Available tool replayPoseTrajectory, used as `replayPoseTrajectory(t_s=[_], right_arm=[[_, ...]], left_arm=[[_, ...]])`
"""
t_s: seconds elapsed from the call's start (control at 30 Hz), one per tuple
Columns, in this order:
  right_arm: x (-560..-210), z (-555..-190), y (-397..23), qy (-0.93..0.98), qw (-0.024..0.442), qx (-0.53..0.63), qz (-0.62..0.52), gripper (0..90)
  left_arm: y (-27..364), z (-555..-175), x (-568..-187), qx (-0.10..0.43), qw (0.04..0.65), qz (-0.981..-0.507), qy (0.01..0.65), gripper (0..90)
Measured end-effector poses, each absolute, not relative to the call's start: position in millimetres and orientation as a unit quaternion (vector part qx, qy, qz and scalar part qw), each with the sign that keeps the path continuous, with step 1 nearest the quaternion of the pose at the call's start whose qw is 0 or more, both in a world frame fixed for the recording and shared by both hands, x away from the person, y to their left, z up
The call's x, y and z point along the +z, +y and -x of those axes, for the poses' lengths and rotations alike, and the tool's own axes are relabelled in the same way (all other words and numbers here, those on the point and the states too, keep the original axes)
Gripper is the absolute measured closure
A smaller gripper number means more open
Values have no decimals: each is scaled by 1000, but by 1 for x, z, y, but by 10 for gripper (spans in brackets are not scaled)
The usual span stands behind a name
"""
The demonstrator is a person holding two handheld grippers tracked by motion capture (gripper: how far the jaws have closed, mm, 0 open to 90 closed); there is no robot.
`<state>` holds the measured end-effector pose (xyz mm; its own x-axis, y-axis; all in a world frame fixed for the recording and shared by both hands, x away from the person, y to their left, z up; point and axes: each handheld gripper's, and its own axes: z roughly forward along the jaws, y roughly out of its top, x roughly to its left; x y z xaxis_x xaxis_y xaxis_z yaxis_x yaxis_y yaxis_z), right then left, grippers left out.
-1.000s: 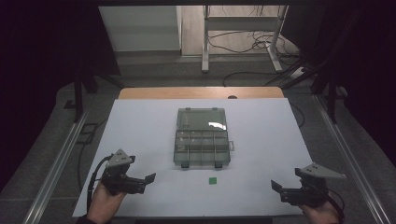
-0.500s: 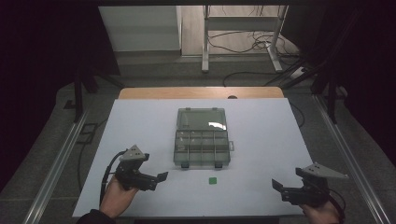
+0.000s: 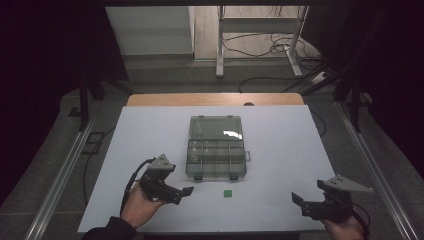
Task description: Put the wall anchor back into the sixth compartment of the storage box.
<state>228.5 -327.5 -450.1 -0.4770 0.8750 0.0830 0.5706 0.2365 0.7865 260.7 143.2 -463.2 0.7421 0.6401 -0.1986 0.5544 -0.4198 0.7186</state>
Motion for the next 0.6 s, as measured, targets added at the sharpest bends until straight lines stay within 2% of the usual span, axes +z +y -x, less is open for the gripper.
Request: replayPoseTrajectory(t_s=[0.3, 0.6], right_arm=[[-450, -228, -327, 765, 194, 392, -472, 0], [-451, -228, -328, 765, 197, 392, -471, 0]], left_arm=[[122, -271, -465, 53, 390, -854, 340, 59], [104, -281, -467, 33, 402, -859, 314, 142]])
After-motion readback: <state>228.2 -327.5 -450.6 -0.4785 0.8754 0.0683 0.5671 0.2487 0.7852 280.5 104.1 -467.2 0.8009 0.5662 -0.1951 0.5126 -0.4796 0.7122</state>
